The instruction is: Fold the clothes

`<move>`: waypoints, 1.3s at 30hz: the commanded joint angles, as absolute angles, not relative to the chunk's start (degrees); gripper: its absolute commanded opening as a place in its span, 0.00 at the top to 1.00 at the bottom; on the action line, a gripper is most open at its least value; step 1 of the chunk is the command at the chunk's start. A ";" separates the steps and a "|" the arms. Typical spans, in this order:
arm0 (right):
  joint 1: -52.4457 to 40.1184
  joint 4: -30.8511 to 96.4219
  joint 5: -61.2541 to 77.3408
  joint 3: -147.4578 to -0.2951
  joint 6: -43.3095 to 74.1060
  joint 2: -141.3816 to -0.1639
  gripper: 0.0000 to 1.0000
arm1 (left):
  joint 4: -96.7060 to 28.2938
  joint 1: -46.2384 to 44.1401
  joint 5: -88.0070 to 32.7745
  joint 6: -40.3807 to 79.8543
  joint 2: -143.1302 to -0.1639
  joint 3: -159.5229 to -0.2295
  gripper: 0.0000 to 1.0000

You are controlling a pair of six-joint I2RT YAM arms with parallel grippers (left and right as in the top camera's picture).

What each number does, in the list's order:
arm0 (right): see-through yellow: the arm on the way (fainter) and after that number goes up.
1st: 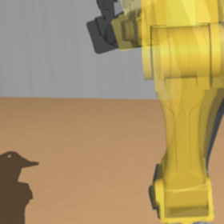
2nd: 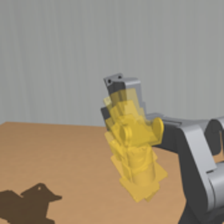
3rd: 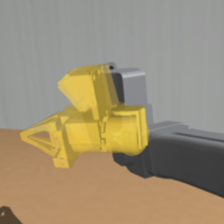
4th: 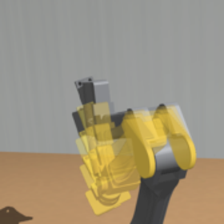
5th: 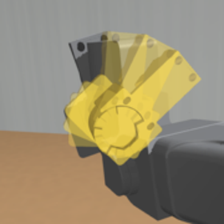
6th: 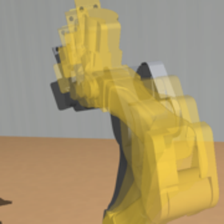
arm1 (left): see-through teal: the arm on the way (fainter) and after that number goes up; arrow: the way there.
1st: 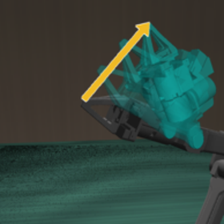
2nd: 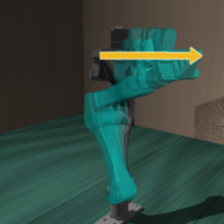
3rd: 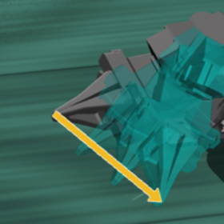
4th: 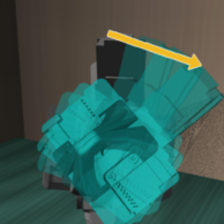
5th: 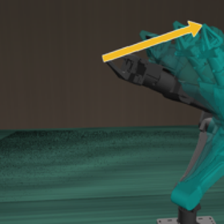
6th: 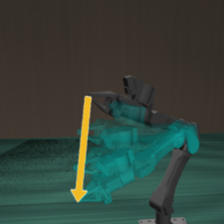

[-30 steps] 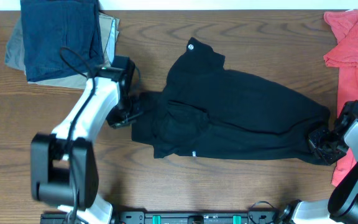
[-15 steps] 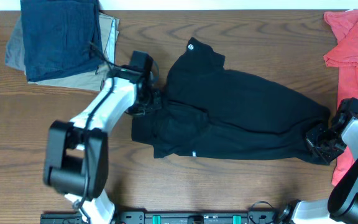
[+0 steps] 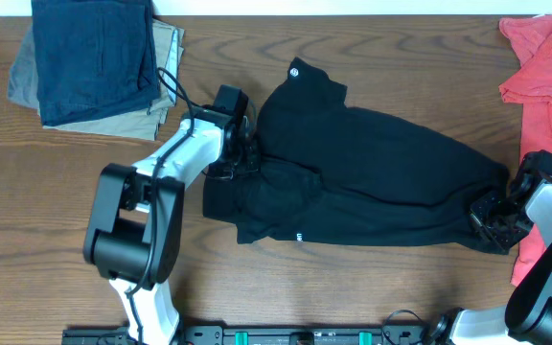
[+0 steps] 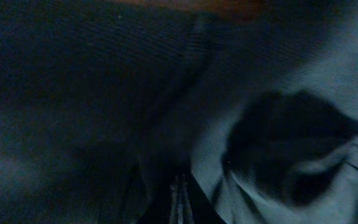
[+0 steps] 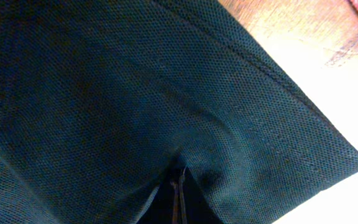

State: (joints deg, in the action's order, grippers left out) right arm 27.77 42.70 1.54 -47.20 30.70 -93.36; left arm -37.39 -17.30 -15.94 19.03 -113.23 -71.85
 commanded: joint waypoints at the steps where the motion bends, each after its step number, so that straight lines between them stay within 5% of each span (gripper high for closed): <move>1: 26.92 43.03 1.76 -48.10 29.63 -94.15 0.99 | -37.56 -16.49 -15.16 19.62 -116.20 -71.83 0.94; 23: 25.28 43.99 3.49 -49.71 26.37 -94.13 0.99 | -54.43 -8.16 -5.50 36.51 -115.98 -71.83 0.94; 39: 20.53 55.09 -5.74 -63.13 27.44 -94.13 0.99 | -58.74 -8.16 -2.33 41.12 -97.21 -71.46 0.94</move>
